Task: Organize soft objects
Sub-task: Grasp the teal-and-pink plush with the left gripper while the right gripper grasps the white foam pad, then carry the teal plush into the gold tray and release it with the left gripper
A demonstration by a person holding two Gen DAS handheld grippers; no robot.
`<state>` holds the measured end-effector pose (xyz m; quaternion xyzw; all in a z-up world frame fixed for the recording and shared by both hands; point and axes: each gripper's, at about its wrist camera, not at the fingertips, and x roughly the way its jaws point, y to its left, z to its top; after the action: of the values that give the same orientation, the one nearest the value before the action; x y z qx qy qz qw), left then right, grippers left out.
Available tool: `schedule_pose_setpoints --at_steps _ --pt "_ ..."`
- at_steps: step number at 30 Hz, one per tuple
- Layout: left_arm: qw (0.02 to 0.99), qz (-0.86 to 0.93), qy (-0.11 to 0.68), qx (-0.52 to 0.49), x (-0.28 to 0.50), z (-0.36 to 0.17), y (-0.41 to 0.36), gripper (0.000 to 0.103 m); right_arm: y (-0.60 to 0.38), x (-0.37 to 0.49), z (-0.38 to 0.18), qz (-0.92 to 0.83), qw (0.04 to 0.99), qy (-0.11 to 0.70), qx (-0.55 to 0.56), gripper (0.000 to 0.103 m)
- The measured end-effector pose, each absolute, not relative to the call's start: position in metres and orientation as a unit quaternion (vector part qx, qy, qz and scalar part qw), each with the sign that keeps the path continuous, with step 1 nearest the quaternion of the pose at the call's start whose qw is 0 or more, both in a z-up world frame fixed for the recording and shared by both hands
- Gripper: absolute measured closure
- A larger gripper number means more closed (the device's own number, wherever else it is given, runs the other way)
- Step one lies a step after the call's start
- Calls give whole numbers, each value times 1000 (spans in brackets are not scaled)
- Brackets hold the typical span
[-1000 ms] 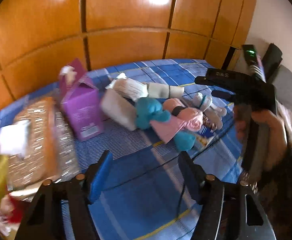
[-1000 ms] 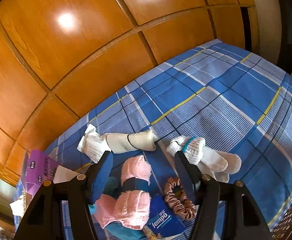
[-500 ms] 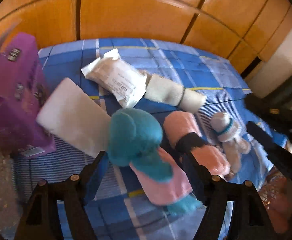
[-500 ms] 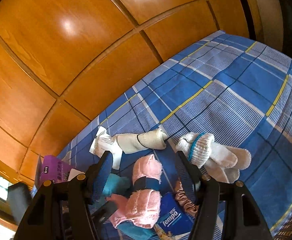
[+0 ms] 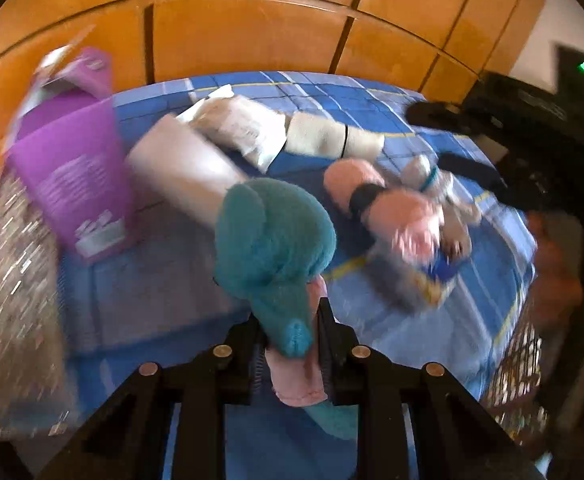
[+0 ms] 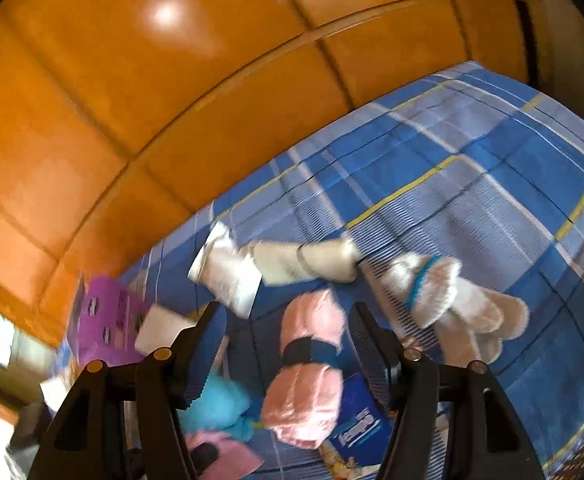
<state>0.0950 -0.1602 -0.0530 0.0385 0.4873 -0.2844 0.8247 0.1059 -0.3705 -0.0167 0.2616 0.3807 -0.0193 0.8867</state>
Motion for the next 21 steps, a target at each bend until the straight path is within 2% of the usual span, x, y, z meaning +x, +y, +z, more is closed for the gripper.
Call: schedule_pose_setpoints --at_steps 5,13,21 --pt "818 -279 502 28 74 -61 -126 79 -318 125 -16 66 892 417 160 39" --pt "818 -272 506 16 73 -73 -124 72 -226 170 -47 147 858 484 -89 38" --pt "815 -276 509 -3 74 -83 -124 70 -201 199 -71 175 833 497 -169 31"
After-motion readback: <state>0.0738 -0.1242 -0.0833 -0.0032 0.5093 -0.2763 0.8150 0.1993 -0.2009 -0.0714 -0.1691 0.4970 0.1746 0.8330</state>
